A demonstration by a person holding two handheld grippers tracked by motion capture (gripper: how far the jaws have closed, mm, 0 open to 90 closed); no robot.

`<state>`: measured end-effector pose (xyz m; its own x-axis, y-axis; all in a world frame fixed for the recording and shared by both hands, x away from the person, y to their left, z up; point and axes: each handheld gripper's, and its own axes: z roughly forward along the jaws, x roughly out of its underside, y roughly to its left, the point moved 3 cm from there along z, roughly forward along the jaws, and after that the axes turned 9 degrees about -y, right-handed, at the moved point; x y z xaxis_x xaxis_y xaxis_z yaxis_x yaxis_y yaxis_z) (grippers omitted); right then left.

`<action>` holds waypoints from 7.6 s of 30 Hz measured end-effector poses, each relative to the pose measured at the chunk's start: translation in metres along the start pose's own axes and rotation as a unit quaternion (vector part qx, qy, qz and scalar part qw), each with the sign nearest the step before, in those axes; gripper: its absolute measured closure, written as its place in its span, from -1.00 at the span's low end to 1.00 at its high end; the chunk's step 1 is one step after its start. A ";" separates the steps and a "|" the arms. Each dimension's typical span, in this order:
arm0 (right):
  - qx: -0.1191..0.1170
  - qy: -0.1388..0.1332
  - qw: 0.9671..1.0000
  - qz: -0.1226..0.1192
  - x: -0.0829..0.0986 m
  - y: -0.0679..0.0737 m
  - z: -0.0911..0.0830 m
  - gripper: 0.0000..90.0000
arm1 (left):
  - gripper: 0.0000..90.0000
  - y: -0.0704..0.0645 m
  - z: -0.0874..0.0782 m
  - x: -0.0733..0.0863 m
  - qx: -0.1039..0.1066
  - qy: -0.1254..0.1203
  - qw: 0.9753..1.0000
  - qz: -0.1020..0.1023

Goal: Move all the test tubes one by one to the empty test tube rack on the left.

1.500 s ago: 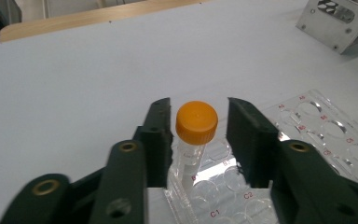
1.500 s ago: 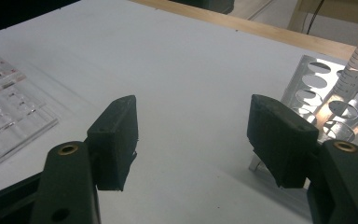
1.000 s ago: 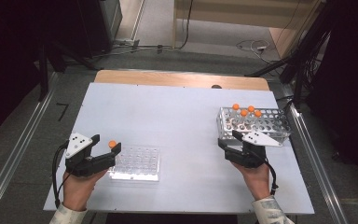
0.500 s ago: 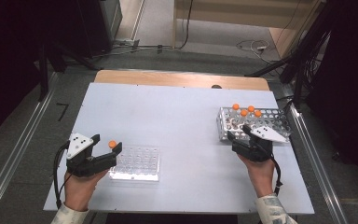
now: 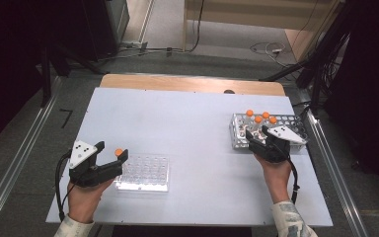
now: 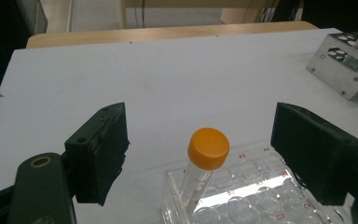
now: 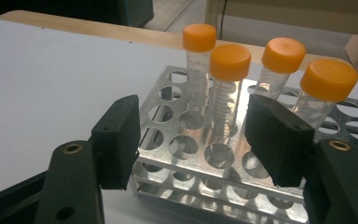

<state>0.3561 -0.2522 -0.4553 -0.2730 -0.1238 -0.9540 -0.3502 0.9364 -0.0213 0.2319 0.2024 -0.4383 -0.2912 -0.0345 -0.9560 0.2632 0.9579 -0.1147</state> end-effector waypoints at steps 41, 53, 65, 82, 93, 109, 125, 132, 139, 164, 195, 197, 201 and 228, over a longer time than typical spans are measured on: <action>0.033 -0.029 0.999 -0.005 -0.009 -0.015 0.017 0.58 | -0.57 0.001 0.000 -0.001 0.005 -0.001 1.000 -0.011; 0.033 -0.078 0.996 -0.013 -0.031 -0.008 -0.004 0.58 | -0.57 0.001 -0.001 -0.001 0.003 -0.006 1.000 -0.011; -0.021 -0.090 0.995 -0.027 -0.039 0.021 -0.020 0.59 | -0.57 -0.004 -0.005 -0.005 0.008 -0.019 1.000 -0.008; -0.120 -0.060 0.990 -0.030 -0.029 0.067 -0.024 0.60 | -0.56 -0.015 -0.005 -0.005 0.024 -0.017 1.000 0.002; -0.167 -0.034 0.984 -0.059 -0.015 0.101 -0.027 0.60 | -0.55 -0.029 -0.005 -0.006 0.044 -0.018 0.999 0.011; -0.241 0.004 0.965 -0.103 0.008 0.148 -0.037 0.60 | -0.51 -0.080 0.013 0.006 0.105 -0.008 0.993 0.048; -0.299 0.027 0.941 -0.153 0.021 0.182 -0.040 0.59 | -0.05 -0.131 0.031 0.018 0.195 0.005 0.979 0.064; -0.311 0.029 0.936 -0.162 0.022 0.190 -0.043 0.59 | 0.31 -0.137 0.031 0.020 0.220 0.002 0.973 0.072; -0.313 0.027 0.935 -0.162 0.022 0.192 -0.044 0.59 | 0.55 -0.138 0.030 0.020 0.221 0.000 0.972 0.075; -0.300 0.032 0.944 -0.133 0.017 0.174 -0.036 -0.29 | 0.56 -0.047 -0.019 -0.037 0.094 -0.083 0.992 0.021; -0.295 0.034 0.946 -0.129 0.016 0.172 -0.036 -0.25 | 0.56 -0.028 0.003 -0.003 0.016 0.021 0.996 0.088; -0.295 0.034 0.946 -0.128 0.016 0.172 -0.036 -0.25 | 0.56 -0.029 0.003 -0.003 0.014 0.023 0.995 0.092; -0.297 0.034 0.946 -0.129 0.017 0.173 -0.036 -0.25 | 0.55 -0.030 0.002 -0.003 0.015 0.022 0.995 0.093; -0.200 0.016 0.977 -0.077 0.000 0.117 -0.027 -0.24 | -0.51 -0.046 0.004 -0.002 0.075 -0.008 0.997 0.032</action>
<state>0.2915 -0.1518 -0.4498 -0.2162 -0.2692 -0.9385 -0.7095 0.7036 -0.0384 0.2242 0.1567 -0.4320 -0.2551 0.0207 -0.9667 0.4155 0.9051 -0.0902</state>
